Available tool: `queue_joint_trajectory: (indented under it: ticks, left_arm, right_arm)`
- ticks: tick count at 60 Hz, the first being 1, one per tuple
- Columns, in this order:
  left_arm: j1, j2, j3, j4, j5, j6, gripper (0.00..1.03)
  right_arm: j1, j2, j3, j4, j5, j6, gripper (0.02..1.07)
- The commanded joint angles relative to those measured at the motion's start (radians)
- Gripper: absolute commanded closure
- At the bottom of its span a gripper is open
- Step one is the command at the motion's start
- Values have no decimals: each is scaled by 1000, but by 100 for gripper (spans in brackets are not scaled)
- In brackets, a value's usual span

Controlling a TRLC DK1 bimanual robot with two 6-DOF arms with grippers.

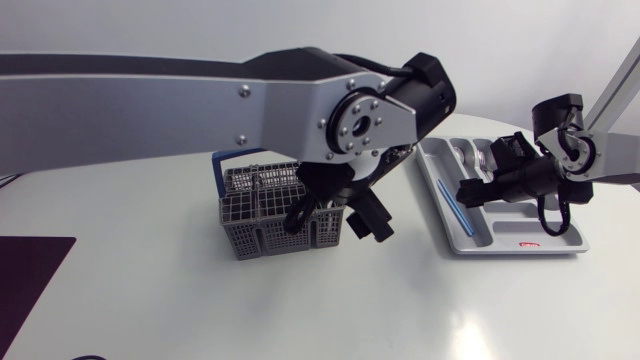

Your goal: Unload the cutlery basket into the drawer organizer.

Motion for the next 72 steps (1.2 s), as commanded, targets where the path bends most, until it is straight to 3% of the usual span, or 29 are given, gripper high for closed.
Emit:
queue_joint_trajectory:
  ticks: [1, 7, 14, 19, 34, 72]
  left_arm:
    - [4, 33, 22, -19, -12, -30, 24]
    - [17, 39, 15, -19, -14, -34, 27]
    - [27, 47, 12, -19, -23, -36, 43]
    - [36, 55, 10, -19, -25, -37, 44]
    - [49, 79, 4, -16, -25, -46, 61]
    - [66, 121, 21, 34, -51, -53, 70]
  right_arm:
    - [10, -19, -29, -10, -1, 13, 17]
    - [13, -22, -33, -10, -1, 13, 17]
    - [17, -25, -33, -10, -1, 13, 17]
    - [19, -27, -35, -8, -1, 13, 17]
    - [20, -31, -45, -2, -1, 7, 17]
    - [22, -56, -67, 3, -4, -8, 18]
